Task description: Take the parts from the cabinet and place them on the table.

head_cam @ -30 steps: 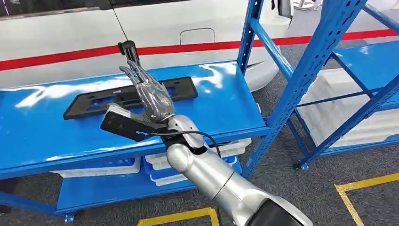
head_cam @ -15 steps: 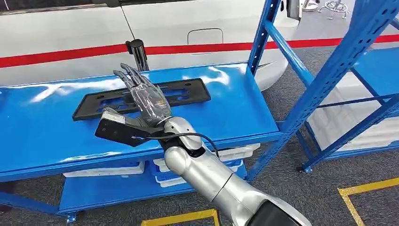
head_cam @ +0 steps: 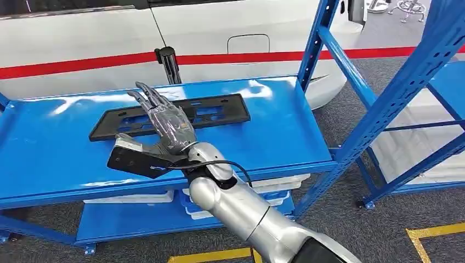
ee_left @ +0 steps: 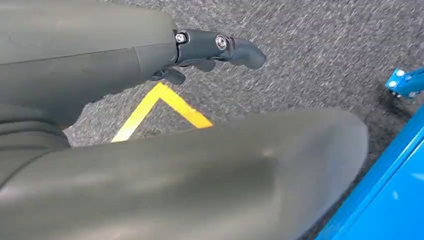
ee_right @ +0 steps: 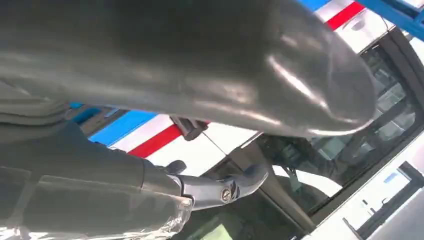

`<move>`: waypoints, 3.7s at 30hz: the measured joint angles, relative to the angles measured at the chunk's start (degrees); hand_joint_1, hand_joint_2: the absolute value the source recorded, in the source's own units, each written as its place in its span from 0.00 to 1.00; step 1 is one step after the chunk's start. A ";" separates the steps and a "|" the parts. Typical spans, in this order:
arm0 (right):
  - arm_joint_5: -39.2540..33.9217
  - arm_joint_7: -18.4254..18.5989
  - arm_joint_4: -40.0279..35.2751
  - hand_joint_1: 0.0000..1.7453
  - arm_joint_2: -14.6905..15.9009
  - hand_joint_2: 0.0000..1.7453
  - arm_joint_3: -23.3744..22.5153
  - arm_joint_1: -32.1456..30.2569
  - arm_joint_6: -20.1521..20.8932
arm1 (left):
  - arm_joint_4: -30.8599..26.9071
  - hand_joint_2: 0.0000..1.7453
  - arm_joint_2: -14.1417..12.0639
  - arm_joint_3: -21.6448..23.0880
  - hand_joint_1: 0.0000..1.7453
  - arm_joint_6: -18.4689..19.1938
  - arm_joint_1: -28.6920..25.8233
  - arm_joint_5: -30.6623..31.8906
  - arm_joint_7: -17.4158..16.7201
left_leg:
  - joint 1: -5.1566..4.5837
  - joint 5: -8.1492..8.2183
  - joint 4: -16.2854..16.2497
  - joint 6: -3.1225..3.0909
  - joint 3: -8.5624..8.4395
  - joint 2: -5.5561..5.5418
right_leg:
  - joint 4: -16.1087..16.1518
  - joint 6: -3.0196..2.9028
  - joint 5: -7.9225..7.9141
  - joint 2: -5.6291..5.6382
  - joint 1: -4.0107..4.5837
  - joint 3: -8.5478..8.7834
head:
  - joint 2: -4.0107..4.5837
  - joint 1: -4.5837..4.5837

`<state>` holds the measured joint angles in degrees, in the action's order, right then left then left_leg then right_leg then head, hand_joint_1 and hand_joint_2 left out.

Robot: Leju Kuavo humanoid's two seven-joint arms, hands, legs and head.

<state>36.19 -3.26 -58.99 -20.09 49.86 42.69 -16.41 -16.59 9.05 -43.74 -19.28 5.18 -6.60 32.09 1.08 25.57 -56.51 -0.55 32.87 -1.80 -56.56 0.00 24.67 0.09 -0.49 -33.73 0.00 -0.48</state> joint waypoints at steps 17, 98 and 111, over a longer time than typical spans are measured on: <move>5.57 1.12 0.63 0.00 0.02 1.00 0.02 0.09 -1.16 | 0.00 0.00 0.39 -0.79 0.00 -0.09 0.01 0.96 -0.09 | 0.59 -0.30 0.62 1.12 -0.26 0.48 | -0.20 -0.68 0.14 0.36 1.00 -0.04 | 0.00 -0.02; 19.52 26.45 29.49 0.00 0.17 1.00 19.54 13.45 7.23 | -0.07 0.00 3.06 -11.89 0.00 2.34 -0.14 5.22 0.66 | 0.13 -0.29 0.55 1.07 -0.27 0.53 | -0.20 -0.61 0.11 0.36 0.50 -0.06 | 0.00 -0.04; 22.45 29.55 35.72 0.00 0.20 1.00 19.36 13.47 0.24 | -0.17 0.00 2.89 -12.06 0.00 4.22 -0.14 6.32 1.38 | 0.13 -0.29 0.55 1.07 -0.28 0.53 | -0.20 -0.61 0.11 0.36 0.50 -0.05 | 0.00 -0.04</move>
<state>58.64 26.29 -23.28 -19.89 69.22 56.15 -16.18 -16.76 11.93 -55.80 -15.06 5.04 -0.28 33.46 1.21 25.28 -55.96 0.52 32.59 -1.27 -56.75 -0.62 24.79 0.45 0.01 -33.78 0.00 -0.52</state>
